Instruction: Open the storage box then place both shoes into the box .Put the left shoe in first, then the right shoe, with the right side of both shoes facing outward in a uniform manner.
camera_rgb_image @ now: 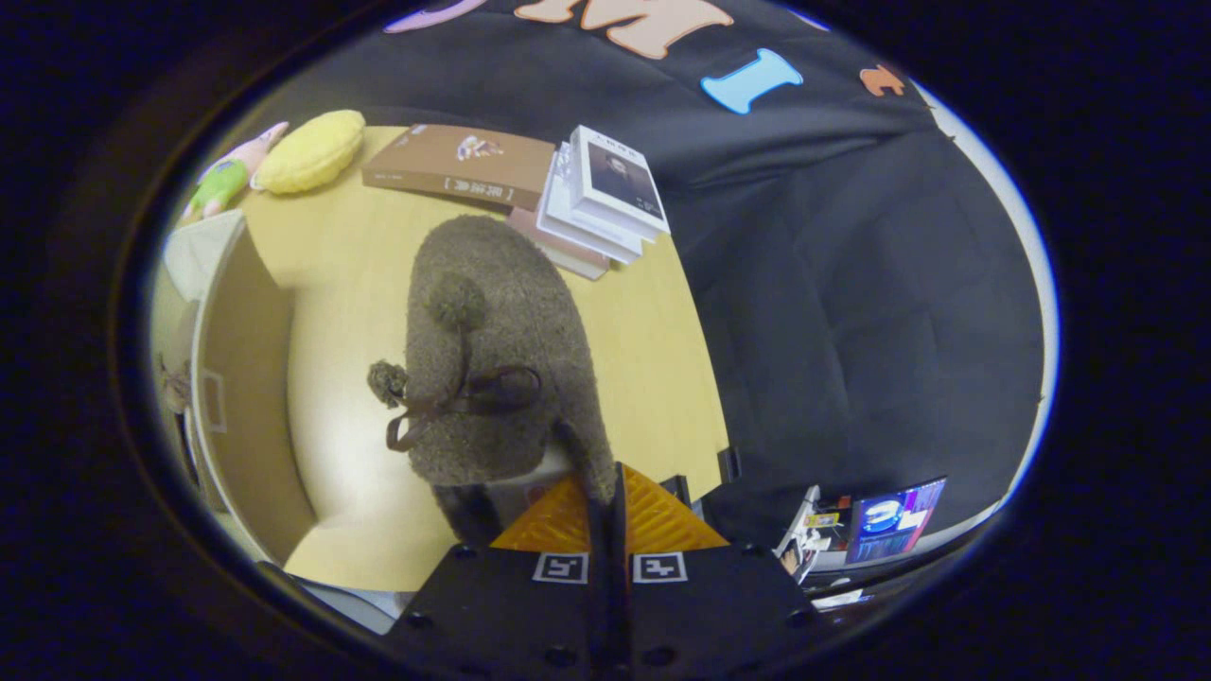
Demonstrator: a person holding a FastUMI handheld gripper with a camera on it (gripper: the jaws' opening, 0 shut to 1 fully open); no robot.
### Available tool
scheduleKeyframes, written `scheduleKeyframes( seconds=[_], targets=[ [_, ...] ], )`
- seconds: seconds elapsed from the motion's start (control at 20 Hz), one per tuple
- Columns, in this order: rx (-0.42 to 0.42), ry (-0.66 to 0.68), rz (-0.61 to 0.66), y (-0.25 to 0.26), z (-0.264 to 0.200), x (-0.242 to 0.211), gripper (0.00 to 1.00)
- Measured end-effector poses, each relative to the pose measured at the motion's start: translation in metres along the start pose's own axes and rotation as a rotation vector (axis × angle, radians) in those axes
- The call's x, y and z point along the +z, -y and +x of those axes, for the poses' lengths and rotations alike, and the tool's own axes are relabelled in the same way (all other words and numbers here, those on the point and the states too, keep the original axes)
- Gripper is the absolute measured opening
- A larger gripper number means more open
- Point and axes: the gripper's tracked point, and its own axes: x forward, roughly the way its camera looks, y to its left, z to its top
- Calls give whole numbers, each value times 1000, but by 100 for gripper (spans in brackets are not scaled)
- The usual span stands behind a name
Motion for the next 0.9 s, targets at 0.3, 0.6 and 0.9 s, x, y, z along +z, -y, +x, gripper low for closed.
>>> scheduleKeyframes(
  seconds=[0.3,0.6,0.9],
  targets=[
    [27,62,6,-39,-88,20,3],
    [174,24,52,-125,-144,28,3],
    [284,-91,85,-202,-139,17,3]
  ],
)
